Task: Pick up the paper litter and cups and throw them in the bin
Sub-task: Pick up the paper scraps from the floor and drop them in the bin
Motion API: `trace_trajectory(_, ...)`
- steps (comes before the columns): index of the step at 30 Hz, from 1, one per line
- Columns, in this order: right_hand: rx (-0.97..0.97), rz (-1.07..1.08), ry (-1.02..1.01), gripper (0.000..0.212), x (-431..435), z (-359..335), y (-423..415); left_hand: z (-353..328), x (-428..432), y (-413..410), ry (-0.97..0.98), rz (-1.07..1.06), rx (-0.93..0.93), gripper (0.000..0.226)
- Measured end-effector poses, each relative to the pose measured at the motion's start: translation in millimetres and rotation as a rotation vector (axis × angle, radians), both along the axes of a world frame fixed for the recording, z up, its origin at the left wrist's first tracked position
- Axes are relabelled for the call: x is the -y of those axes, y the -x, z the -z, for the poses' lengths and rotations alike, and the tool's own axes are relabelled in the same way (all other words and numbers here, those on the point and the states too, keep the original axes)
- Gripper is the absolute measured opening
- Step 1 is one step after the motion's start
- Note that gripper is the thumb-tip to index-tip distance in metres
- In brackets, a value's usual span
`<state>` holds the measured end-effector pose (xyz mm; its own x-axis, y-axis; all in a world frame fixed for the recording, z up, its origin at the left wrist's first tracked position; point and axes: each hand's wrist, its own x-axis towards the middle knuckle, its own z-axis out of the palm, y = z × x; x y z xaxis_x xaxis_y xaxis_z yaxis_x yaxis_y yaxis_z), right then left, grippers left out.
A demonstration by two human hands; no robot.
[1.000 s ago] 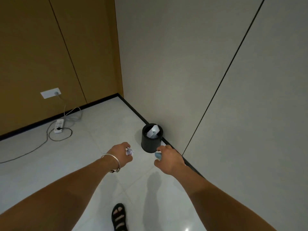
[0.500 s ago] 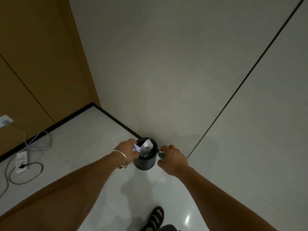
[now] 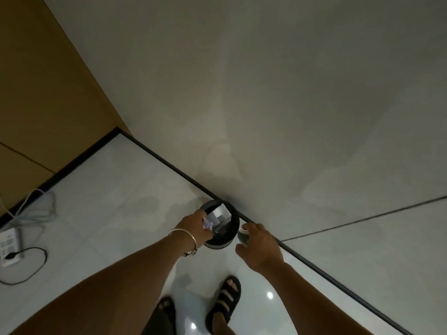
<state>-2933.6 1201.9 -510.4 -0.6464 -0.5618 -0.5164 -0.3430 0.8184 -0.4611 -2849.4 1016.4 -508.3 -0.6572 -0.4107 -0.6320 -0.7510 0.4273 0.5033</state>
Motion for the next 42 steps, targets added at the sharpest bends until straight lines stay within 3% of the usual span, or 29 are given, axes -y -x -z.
trace_trajectory(4,0.087,0.111,-0.032,0.052,32.1,82.1,25.9,92.0,25.8,33.4,-0.045,0.007,0.093,0.046)
trace_trajectory(8,0.131,0.133,-0.073,0.049,67.6,184.1,34.3,191.9,44.4,63.5,-0.081,-0.010,0.146,0.035)
trace_trajectory(13,0.174,0.230,-0.127,0.068,94.4,270.3,33.3,275.0,61.8,70.6,-0.159,0.070,0.206,0.078)
trace_trajectory(16,0.186,0.323,-0.132,0.084,96.2,276.7,27.0,284.3,78.8,50.9,-0.140,0.183,0.317,0.082)
trace_trajectory(23,0.188,0.427,-0.199,0.085,72.5,186.5,22.0,214.0,112.6,29.1,0.000,0.444,0.448,0.074)
trace_trajectory(29,0.029,0.579,-0.163,0.080,48.6,70.7,32.3,98.7,92.0,93.0,0.027,0.589,0.169,0.061)
trace_trajectory(35,-0.092,0.726,-0.107,0.074,-0.7,-24.3,2.4,-1.0,13.0,129.6,0.123,0.844,0.003,0.062)
trace_trajectory(42,-0.101,1.004,-0.120,0.075,-124.2,-102.6,-109.3,-86.6,-142.0,71.0,0.146,1.249,-0.102,0.072)
